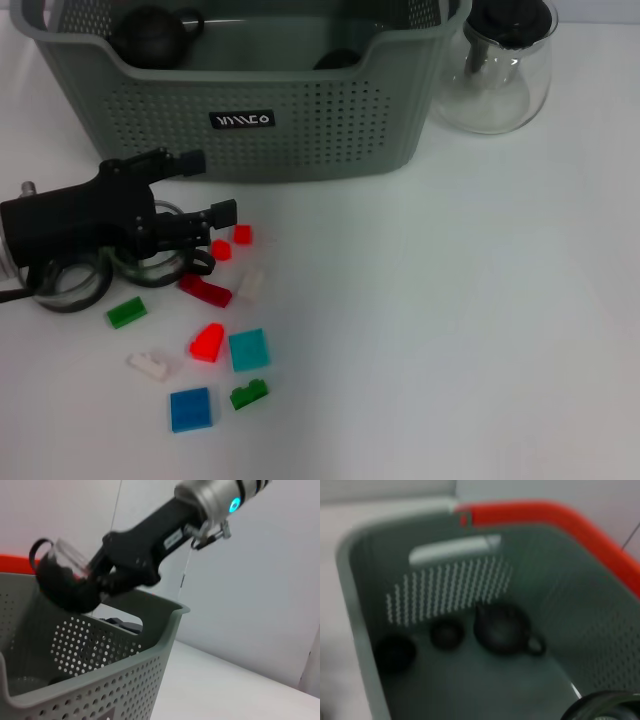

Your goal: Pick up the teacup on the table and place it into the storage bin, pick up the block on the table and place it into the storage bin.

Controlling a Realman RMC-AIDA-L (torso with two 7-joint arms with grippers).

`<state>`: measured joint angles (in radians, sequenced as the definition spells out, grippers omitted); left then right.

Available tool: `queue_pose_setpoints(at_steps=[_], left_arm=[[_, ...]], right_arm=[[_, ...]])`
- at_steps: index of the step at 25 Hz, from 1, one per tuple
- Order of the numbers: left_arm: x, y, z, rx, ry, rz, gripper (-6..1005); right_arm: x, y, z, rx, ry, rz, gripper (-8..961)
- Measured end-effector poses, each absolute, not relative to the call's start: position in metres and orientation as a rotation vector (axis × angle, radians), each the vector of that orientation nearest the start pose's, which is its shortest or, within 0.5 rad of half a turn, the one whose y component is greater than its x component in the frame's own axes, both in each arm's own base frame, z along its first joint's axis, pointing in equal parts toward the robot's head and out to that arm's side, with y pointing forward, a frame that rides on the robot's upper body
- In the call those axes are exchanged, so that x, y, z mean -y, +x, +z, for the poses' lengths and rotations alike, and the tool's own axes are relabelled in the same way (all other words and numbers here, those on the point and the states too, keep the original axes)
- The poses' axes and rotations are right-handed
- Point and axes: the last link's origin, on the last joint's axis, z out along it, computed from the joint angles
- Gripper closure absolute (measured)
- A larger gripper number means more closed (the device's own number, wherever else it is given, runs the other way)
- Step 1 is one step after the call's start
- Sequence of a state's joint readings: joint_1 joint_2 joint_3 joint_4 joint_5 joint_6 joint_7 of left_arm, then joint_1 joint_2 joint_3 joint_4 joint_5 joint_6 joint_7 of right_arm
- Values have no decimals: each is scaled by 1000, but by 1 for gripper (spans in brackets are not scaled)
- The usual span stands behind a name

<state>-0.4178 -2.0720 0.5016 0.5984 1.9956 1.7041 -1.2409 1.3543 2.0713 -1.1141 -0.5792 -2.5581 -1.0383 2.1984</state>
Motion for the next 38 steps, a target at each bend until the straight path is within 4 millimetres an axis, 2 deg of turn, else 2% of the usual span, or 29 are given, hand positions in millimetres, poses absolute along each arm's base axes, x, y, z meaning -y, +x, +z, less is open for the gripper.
queue_pose_setpoints(at_steps=[3,17,38], left_arm=[[-287,-296,17,644,-2599,-888,122],[-285,-297,16,655,-2598,-892,122],[-284,-298,15,658,-2599,-889,122]], right_arm=[[-476,17,-59,-257,-2659,-226,895],[-472,51,-72,-359,-2650,-264,895],[-473,58,-71,-388,-2632,-256,895]])
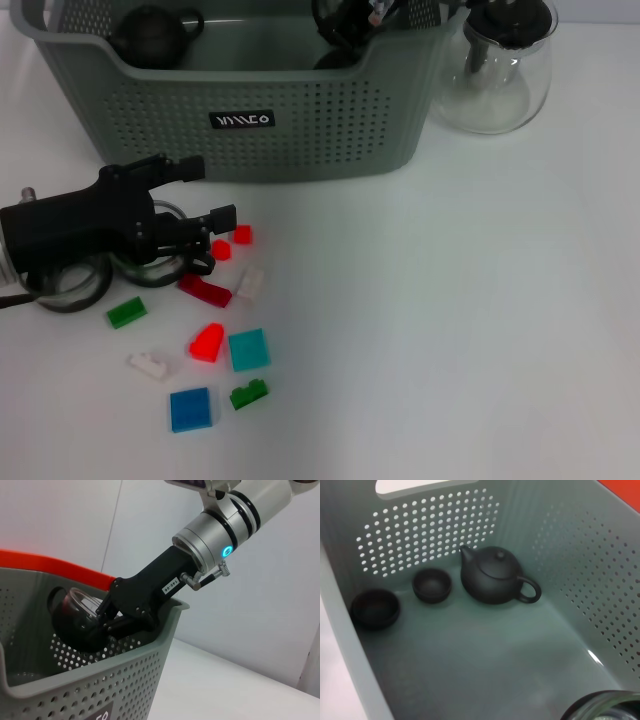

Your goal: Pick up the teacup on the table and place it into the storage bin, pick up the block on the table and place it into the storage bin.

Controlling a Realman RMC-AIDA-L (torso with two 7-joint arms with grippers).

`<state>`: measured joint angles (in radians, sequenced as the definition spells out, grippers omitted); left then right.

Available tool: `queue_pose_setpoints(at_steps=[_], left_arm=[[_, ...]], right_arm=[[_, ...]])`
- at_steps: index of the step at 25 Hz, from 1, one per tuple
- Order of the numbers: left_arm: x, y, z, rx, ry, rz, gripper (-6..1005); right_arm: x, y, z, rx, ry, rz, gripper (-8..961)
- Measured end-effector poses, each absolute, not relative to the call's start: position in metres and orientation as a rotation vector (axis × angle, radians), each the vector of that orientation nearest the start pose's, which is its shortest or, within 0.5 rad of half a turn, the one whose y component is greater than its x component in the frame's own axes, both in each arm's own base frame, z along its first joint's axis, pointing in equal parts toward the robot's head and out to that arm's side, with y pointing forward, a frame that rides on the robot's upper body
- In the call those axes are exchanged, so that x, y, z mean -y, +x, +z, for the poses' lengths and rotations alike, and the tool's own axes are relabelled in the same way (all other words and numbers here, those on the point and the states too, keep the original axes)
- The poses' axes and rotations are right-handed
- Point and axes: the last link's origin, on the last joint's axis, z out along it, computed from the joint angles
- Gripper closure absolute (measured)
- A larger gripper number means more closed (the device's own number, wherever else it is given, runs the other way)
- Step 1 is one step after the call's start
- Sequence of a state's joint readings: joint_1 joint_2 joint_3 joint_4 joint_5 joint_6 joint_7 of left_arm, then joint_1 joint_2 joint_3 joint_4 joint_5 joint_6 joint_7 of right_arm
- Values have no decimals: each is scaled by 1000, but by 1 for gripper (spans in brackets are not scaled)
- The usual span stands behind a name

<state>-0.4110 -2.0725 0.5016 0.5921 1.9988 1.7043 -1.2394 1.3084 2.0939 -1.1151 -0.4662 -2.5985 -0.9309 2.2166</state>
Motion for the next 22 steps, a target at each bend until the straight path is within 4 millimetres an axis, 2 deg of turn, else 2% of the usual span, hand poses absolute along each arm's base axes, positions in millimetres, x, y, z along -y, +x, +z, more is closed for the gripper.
queue_pose_setpoints(at_steps=[10,19,22], left_arm=[[-284,-297,15,657,-2600,-889,121],[-284,-298,15,657,-2599,-890,122],[-284,-298,15,658,-2596,-891,121]], right_arm=[[-474,60,-71,-402,-2625,-255,829],[-474,59,-71,-396,-2623,-254,679],[-475,57,-67,-388,-2615,-232,665]])
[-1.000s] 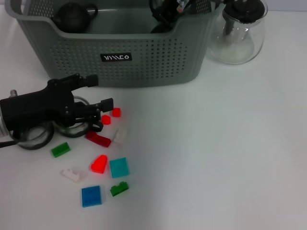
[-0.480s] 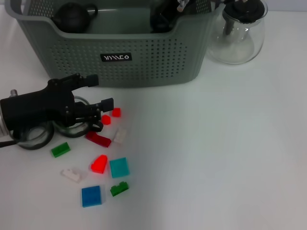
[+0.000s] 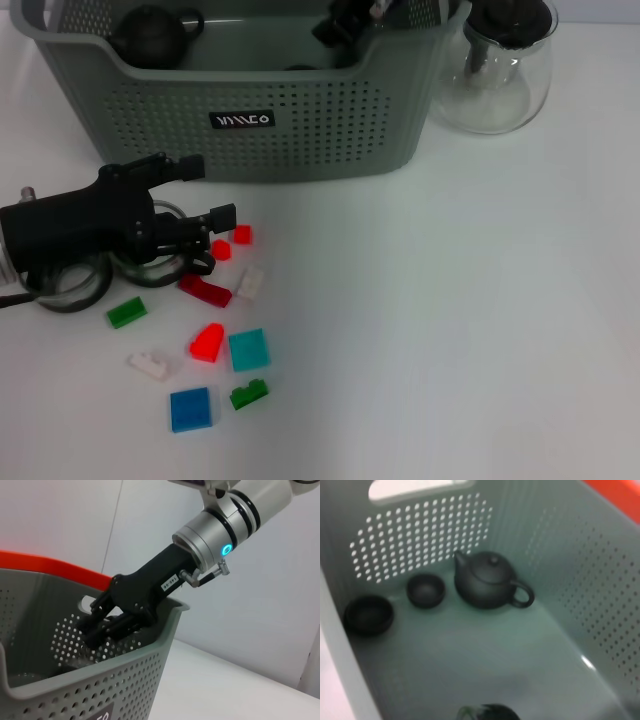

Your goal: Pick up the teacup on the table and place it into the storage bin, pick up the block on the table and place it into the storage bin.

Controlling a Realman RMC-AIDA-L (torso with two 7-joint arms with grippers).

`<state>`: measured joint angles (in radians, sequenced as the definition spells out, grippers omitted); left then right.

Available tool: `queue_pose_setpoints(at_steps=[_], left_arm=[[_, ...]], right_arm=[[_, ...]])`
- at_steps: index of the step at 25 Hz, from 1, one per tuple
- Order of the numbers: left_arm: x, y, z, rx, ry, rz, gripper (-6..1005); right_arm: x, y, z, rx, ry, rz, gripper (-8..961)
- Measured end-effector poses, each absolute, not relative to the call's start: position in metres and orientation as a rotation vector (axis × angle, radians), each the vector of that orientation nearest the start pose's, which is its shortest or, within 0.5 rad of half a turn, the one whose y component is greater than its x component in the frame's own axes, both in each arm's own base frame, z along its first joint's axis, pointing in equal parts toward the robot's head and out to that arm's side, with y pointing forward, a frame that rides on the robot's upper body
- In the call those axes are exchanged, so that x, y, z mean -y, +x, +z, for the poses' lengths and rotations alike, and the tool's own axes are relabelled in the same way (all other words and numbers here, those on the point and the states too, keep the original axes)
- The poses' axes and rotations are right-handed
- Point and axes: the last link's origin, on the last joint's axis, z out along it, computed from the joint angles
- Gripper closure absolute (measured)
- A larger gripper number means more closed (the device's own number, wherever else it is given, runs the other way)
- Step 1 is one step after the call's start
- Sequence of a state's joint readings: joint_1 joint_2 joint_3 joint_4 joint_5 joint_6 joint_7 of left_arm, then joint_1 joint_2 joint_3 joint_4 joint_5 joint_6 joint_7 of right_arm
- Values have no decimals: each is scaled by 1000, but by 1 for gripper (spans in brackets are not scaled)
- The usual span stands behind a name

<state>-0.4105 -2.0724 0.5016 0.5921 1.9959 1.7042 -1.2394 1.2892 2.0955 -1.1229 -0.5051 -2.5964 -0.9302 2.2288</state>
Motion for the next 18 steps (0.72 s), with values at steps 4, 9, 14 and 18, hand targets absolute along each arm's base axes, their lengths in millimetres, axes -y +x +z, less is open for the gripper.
queue_pose_setpoints(at_steps=[4,9,14,18], left_arm=[[-284,-298,15,658,-2593,-891,121],[-284,-299,20,657,-2574,-905,121],[-283,-300,22,662,-2570,-908,121],[-281,-301,26,662,-2563,-922,121]], right_arm=[[-478,47,-55,-369,-2599,-154,599],[-472,16,-17,-339,-2604,132,462],[-452,4,15,-291,-2643,386,357],[-428,8,43,-255,-2726,613,312]])
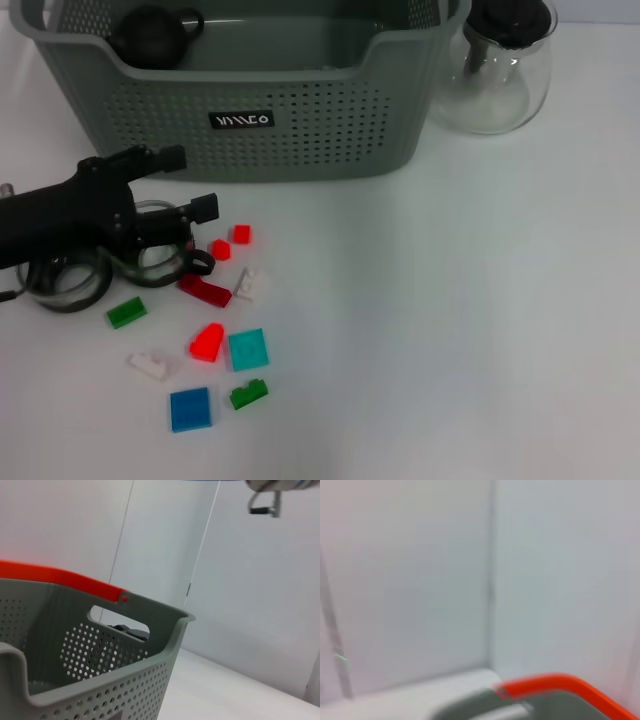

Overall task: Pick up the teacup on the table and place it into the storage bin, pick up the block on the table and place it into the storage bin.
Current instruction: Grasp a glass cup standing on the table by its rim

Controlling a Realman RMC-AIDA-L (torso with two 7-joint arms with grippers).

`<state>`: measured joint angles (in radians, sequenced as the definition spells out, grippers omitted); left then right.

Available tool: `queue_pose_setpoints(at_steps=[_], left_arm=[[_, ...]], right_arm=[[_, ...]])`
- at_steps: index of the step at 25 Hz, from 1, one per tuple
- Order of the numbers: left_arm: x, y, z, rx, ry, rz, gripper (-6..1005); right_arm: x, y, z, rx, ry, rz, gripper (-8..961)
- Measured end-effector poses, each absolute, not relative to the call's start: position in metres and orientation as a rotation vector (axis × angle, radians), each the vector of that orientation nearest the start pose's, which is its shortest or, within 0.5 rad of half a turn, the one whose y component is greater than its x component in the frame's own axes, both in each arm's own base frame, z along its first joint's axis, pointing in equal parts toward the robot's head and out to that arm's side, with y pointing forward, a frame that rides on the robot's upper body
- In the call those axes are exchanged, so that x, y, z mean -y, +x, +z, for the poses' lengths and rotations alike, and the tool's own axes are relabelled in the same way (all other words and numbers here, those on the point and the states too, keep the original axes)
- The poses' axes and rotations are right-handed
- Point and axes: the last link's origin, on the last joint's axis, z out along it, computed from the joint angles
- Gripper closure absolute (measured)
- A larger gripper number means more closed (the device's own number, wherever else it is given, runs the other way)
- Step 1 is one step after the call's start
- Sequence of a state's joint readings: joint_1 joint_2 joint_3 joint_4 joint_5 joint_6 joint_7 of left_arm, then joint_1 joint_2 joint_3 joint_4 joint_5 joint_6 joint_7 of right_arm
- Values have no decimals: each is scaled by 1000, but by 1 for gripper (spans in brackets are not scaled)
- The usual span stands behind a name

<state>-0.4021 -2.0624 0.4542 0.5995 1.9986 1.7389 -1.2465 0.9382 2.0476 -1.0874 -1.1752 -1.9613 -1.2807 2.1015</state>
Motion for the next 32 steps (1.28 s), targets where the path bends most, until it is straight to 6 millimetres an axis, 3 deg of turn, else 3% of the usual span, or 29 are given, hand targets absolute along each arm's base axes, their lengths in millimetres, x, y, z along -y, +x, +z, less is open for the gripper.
queue_pose_setpoints(at_steps=[7,9,11,14,21,26,32], left_arm=[[-278,-303,41,646,-2536,-970,121],[-277,-304,47,643,-2526,-980,122],[-277,-305,51,649,-2523,-976,122],[-277,-307,60,667,-2519,-942,122],[-275,-319,102,735,-2476,-720,122],[-274,-327,133,828,-2411,-489,122],[-280,-335,150,941,-2334,-162,121]], right_arm=[[-381,46,81,-196,-2916,921,233],[-366,60,85,-154,-2975,988,210],[-353,75,83,-135,-3045,1005,129],[-339,100,73,-162,-3143,971,7],[-325,150,31,-434,-3327,606,11],[-326,163,-1,-555,-3360,352,12],[-335,164,-19,-614,-3338,273,13]])
